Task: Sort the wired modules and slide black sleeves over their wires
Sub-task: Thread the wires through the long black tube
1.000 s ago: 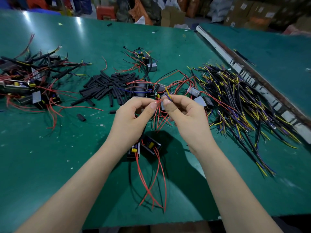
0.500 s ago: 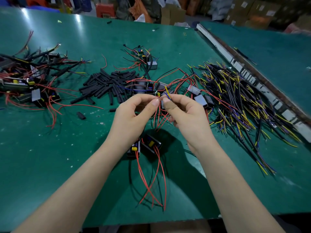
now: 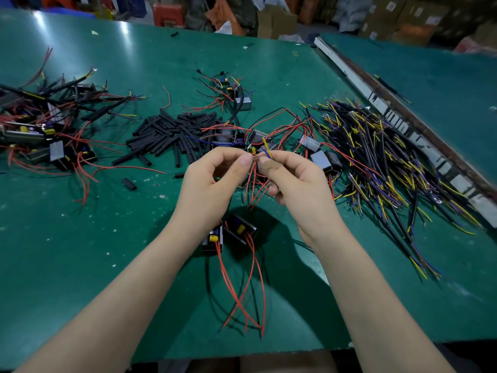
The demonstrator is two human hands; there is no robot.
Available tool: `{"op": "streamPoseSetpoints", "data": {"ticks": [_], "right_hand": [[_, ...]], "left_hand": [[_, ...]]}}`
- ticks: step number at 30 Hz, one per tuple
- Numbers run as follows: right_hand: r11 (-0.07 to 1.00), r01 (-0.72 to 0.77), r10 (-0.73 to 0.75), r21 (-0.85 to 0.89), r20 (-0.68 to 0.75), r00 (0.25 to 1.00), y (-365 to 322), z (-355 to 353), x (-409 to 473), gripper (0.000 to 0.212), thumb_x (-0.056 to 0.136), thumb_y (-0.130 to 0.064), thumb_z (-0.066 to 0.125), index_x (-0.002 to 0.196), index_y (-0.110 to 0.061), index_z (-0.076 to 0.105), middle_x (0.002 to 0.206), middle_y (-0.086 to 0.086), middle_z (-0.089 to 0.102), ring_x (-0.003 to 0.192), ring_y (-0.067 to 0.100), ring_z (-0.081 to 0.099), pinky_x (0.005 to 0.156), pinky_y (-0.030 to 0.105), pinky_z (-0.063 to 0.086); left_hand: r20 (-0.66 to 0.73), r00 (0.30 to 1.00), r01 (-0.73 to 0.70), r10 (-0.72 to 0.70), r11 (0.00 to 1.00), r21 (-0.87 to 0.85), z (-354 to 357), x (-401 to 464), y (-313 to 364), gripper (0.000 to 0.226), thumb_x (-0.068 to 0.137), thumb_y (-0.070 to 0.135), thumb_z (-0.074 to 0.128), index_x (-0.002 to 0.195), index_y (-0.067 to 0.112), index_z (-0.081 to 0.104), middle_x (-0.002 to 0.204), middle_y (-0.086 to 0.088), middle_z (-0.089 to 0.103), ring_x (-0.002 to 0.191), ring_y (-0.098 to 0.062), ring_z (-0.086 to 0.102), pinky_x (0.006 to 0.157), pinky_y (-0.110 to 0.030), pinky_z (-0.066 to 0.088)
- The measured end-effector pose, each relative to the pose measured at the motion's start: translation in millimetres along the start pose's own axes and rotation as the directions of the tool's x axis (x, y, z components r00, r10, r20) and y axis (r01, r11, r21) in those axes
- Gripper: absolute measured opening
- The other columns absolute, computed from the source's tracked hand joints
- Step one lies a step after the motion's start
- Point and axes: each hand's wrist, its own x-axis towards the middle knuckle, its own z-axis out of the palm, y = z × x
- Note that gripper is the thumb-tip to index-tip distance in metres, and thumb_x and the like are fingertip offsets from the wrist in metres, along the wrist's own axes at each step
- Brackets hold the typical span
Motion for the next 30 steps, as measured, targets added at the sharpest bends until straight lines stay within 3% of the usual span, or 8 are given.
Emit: {"op": "streamPoseSetpoints", "data": {"ticks": [13, 19, 21, 23, 26, 30], "right_hand": [[0.999, 0.016, -0.016, -0.027, 0.012, 1.0, 0.7, 0.8, -1.1, 0.012, 0.091, -0.012, 0.062, 0.084, -0.021, 0.067, 0.068, -0.008, 0.059, 0.05, -0.002, 0.046, 0.046, 0.008, 0.036], [0.983, -0.173, 0.172, 0.055, 0.02, 0.985, -1.6, -4.1, 2.6, 0.021, 0.088, -0.012, 0.057, 0.07, -0.019, 0.065, 0.061, -0.007, 0.056, 0.046, 0.008, 0.039, 0.039, 0.016, 0.02], [0.966, -0.244, 0.237, 0.091, 0.08, 0.968, -1.0, -8.2, 5.4, 0.026, 0.087, -0.013, 0.056, 0.065, -0.018, 0.067, 0.059, -0.006, 0.055, 0.046, 0.009, 0.037, 0.039, 0.018, 0.016], [0.961, -0.271, 0.262, 0.063, 0.124, 0.957, 0.0, -11.9, 6.8, 0.031, 0.088, -0.012, 0.057, 0.06, -0.019, 0.07, 0.058, -0.007, 0.055, 0.045, 0.008, 0.038, 0.037, 0.017, 0.018], [0.965, -0.26, 0.263, -0.038, 0.123, 0.957, 2.5, -18.4, 8.5, 0.027, 0.086, -0.009, 0.057, 0.065, -0.018, 0.071, 0.057, -0.009, 0.057, 0.044, 0.005, 0.041, 0.036, 0.015, 0.023], [0.954, -0.244, 0.268, -0.174, 0.131, 0.955, 7.3, -25.3, 9.3, 0.017, 0.089, -0.012, 0.061, 0.075, -0.017, 0.07, 0.063, -0.005, 0.055, 0.047, 0.004, 0.042, 0.037, 0.014, 0.028]], "left_hand": [[-0.02, 1.0, 0.023, -0.024, 1.0, -0.019, -1.0, -0.1, 1.8, 0.014, 0.09, 0.013, 0.062, 0.081, 0.023, 0.064, 0.064, 0.019, 0.061, 0.062, 0.003, 0.051, 0.065, -0.011, 0.041], [0.026, 0.999, 0.043, -0.042, 0.998, -0.047, 1.5, -2.0, -0.5, 0.016, 0.091, 0.009, 0.06, 0.081, 0.022, 0.063, 0.062, 0.015, 0.059, 0.06, 0.0, 0.049, 0.063, -0.011, 0.041], [0.03, 0.999, -0.032, 0.031, 0.999, 0.039, -0.2, -2.7, -1.7, 0.014, 0.091, 0.011, 0.062, 0.082, 0.021, 0.064, 0.067, 0.012, 0.06, 0.063, -0.001, 0.05, 0.064, -0.012, 0.041], [0.067, 0.977, -0.213, 0.203, 0.951, 0.223, -3.6, -2.1, -2.2, 0.008, 0.089, 0.011, 0.062, 0.083, 0.014, 0.066, 0.075, 0.002, 0.061, 0.068, -0.006, 0.052, 0.066, -0.014, 0.04], [0.21, 0.876, -0.482, 0.435, 0.761, 0.435, -8.1, 0.2, -5.5, 0.008, 0.088, 0.004, 0.062, 0.083, 0.0, 0.067, 0.079, -0.008, 0.06, 0.074, -0.016, 0.053, 0.071, -0.018, 0.042], [0.414, 0.781, -0.624, 0.468, 0.572, 0.532, -13.7, 2.0, -11.6, 0.008, 0.087, 0.002, 0.06, 0.084, -0.002, 0.067, 0.081, -0.012, 0.062, 0.073, -0.031, 0.057, 0.064, -0.041, 0.048]]}}
